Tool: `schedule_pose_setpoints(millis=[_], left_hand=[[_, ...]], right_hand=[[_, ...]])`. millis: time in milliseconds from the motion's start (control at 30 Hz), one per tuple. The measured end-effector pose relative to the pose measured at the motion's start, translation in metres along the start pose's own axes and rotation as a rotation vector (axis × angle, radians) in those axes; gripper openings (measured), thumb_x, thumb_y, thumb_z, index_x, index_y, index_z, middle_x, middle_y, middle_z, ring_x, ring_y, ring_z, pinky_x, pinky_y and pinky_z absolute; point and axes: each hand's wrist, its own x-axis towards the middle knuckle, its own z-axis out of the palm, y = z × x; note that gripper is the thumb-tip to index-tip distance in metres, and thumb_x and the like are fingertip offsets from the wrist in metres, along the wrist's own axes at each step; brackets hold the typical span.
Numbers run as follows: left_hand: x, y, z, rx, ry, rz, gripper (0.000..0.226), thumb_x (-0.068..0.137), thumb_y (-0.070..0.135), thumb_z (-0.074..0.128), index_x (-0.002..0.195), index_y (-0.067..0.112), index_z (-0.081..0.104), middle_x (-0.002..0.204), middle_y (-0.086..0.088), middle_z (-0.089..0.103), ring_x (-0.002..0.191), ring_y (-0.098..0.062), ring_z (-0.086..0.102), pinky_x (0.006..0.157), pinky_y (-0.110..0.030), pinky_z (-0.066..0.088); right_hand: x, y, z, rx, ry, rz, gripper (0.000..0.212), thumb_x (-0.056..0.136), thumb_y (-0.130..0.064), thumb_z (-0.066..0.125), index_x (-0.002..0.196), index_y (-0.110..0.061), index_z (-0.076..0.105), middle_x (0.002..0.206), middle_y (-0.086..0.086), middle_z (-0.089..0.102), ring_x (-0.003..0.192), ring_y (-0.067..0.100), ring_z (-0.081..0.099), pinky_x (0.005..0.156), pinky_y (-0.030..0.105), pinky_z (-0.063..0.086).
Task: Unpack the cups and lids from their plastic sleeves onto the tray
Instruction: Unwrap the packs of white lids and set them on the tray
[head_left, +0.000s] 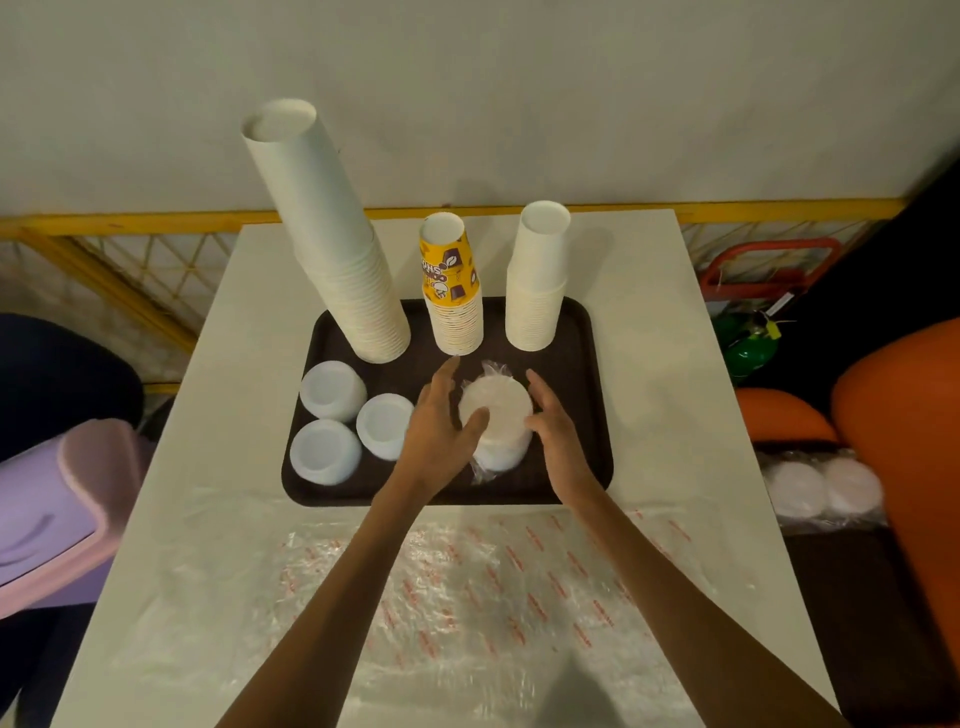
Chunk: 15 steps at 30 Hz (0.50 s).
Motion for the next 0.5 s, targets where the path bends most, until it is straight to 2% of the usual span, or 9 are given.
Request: schedule_pose_setpoints(millis=[67, 167, 267, 333, 400, 433, 500], left_hand=[[0.002, 0.006, -0.010, 0.014, 0.014, 0.067, 0.067, 0.088, 0.011, 0.063, 0.146, 0.018, 0.030, 0.147, -0.008, 0.039, 0.131, -0.024, 0.042, 0.101, -0.031, 0.042], [0.006, 0.020, -0.018, 0.088, -0.037, 0.171, 0.066, 0.084, 0.005, 0.065, 0.142, 0.020, 0.037, 0.145, -0.005, 0.040, 0.127, -0.021, 0.045, 0.092, -0.020, 0.040], [0.014, 0.034, -0.018, 0.264, -0.190, 0.207, 0.065, 0.084, 0.007, 0.067, 0.141, 0.024, 0.040, 0.144, 0.001, 0.041, 0.127, -0.020, 0.045, 0.097, -0.023, 0.041], [0.019, 0.042, -0.016, 0.429, -0.292, 0.201, 0.060, 0.086, 0.011, 0.066, 0.140, 0.025, 0.043, 0.141, 0.002, 0.045, 0.127, -0.020, 0.046, 0.099, -0.026, 0.042], [0.023, 0.049, -0.014, 0.525, -0.314, 0.173, 0.046, 0.090, 0.012, 0.062, 0.134, 0.022, 0.051, 0.132, 0.000, 0.055, 0.118, -0.020, 0.053, 0.091, -0.023, 0.044], [0.025, 0.053, -0.013, 0.535, -0.287, 0.161, 0.036, 0.091, 0.011, 0.060, 0.127, 0.018, 0.057, 0.124, -0.002, 0.060, 0.109, -0.019, 0.058, 0.084, -0.019, 0.044], [0.027, 0.061, -0.014, 0.501, -0.179, 0.165, 0.017, 0.092, 0.010, 0.059, 0.107, 0.011, 0.066, 0.107, -0.005, 0.067, 0.090, -0.015, 0.060, 0.074, -0.017, 0.040]], right_hand=[[-0.007, -0.003, -0.003, -0.095, -0.044, -0.072, 0.072, 0.089, -0.012, 0.062, 0.148, -0.028, 0.023, 0.151, -0.003, 0.031, 0.132, 0.008, 0.029, 0.109, 0.030, 0.027], [-0.012, -0.006, 0.000, -0.227, -0.080, -0.164, 0.096, 0.074, -0.036, 0.077, 0.148, -0.027, 0.018, 0.147, -0.004, 0.035, 0.126, 0.002, 0.030, 0.103, 0.021, 0.029], [-0.007, -0.007, 0.012, -0.307, -0.045, -0.202, 0.101, 0.064, -0.062, 0.069, 0.146, -0.020, 0.027, 0.142, -0.005, 0.042, 0.123, -0.002, 0.033, 0.098, 0.009, 0.027], [-0.002, -0.009, 0.021, -0.301, -0.004, -0.141, 0.100, 0.064, -0.073, 0.064, 0.141, -0.017, 0.035, 0.136, -0.006, 0.046, 0.122, 0.001, 0.038, 0.105, 0.013, 0.029], [0.002, -0.008, 0.026, -0.266, 0.015, -0.066, 0.100, 0.063, -0.072, 0.067, 0.140, -0.014, 0.037, 0.138, 0.002, 0.047, 0.126, 0.014, 0.043, 0.110, 0.025, 0.031], [0.003, -0.005, 0.027, -0.259, 0.021, -0.066, 0.102, 0.062, -0.071, 0.069, 0.140, -0.014, 0.036, 0.140, 0.003, 0.046, 0.128, 0.017, 0.043, 0.107, 0.024, 0.030], [0.001, 0.000, 0.022, -0.331, 0.010, -0.116, 0.091, 0.069, -0.054, 0.076, 0.142, -0.021, 0.033, 0.143, -0.002, 0.043, 0.129, 0.014, 0.041, 0.100, 0.017, 0.026]])
